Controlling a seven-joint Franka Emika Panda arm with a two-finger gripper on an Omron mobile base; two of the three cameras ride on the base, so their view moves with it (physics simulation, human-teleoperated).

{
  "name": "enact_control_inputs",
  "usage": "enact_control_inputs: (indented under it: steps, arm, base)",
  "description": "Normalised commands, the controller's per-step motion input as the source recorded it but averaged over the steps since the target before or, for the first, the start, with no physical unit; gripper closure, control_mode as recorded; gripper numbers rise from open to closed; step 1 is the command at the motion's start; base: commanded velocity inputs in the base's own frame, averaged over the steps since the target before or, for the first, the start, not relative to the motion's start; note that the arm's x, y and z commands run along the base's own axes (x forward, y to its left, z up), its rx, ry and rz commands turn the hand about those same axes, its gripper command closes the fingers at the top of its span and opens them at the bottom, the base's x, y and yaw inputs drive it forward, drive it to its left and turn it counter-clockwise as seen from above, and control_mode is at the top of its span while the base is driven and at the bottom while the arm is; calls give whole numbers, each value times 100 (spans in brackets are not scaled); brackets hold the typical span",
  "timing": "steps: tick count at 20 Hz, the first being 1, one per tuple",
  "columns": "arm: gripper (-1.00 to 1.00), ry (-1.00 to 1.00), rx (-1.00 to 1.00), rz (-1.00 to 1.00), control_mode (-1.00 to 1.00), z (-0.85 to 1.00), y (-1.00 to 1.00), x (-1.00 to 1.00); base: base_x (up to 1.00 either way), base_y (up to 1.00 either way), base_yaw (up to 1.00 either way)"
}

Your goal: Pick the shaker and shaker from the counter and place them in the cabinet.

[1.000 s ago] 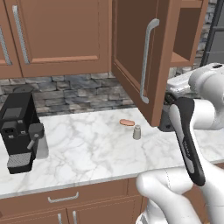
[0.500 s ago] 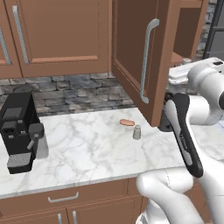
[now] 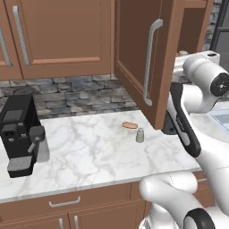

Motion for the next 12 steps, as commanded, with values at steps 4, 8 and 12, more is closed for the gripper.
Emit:
enact_control_inputs:
  steps: [4,8,12]
  arm:
    - [100,1,5,0,-100,13,-2,45]
    - [100,0,3,0,-100,7,0,45]
    - [100,0,1,0,-100,0,0,44]
  base:
    - [0,0,0]
    - [0,0,0]
    - [0,0,0]
